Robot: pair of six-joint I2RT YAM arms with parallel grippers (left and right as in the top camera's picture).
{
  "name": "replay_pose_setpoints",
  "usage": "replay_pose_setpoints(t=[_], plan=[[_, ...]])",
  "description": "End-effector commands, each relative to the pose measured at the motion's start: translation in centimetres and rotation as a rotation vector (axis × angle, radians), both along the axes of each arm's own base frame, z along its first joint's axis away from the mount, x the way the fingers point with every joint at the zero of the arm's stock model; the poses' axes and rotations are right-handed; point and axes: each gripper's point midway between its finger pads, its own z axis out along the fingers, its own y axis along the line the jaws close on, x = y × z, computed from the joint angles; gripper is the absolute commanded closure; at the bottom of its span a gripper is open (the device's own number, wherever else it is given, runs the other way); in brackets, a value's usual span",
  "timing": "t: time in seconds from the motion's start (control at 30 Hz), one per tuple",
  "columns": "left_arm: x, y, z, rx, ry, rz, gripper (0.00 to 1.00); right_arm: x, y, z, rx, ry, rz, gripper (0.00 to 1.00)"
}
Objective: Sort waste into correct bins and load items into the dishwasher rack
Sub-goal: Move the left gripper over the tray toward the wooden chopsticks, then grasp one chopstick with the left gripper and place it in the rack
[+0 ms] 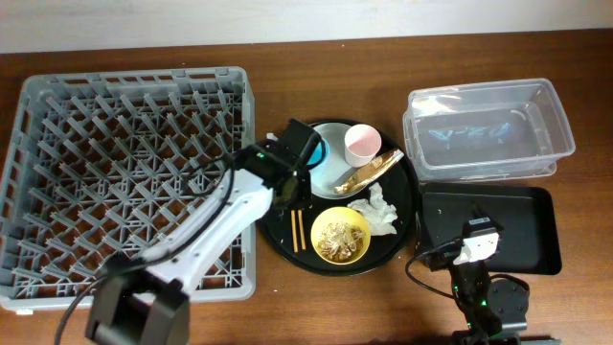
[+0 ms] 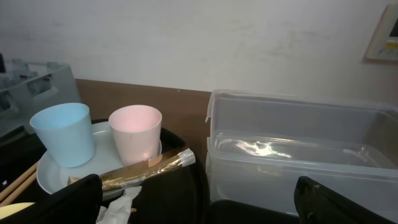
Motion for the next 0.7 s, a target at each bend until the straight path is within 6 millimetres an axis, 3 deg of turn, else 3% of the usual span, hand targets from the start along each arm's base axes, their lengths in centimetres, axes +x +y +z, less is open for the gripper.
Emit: replay_pose_setpoints(t=[0.0, 0.17, 0.53, 0.67], plan=[[0.0, 0.2, -1.8, 0.042, 0.026, 0.006, 0.79, 0.0, 0.0, -0.2, 0.008, 0.005, -0.003, 0.01], [0.7, -0.1, -5.6, 0.074, 0.065, 0.014, 0.79, 0.0, 0.0, -0.2, 0.008, 0.005, -0.003, 0.01], [1.3, -0.4, -7.2, 0.045, 0.017, 0.039, 0.80, 0.0, 0.0, -0.2, 0.008, 0.005, -0.003, 0.01], [1.4, 0.5, -7.8, 0.083, -0.007, 0.048, 0.80, 0.0, 0.0, -0.2, 0.008, 0.005, -0.003, 0.01]])
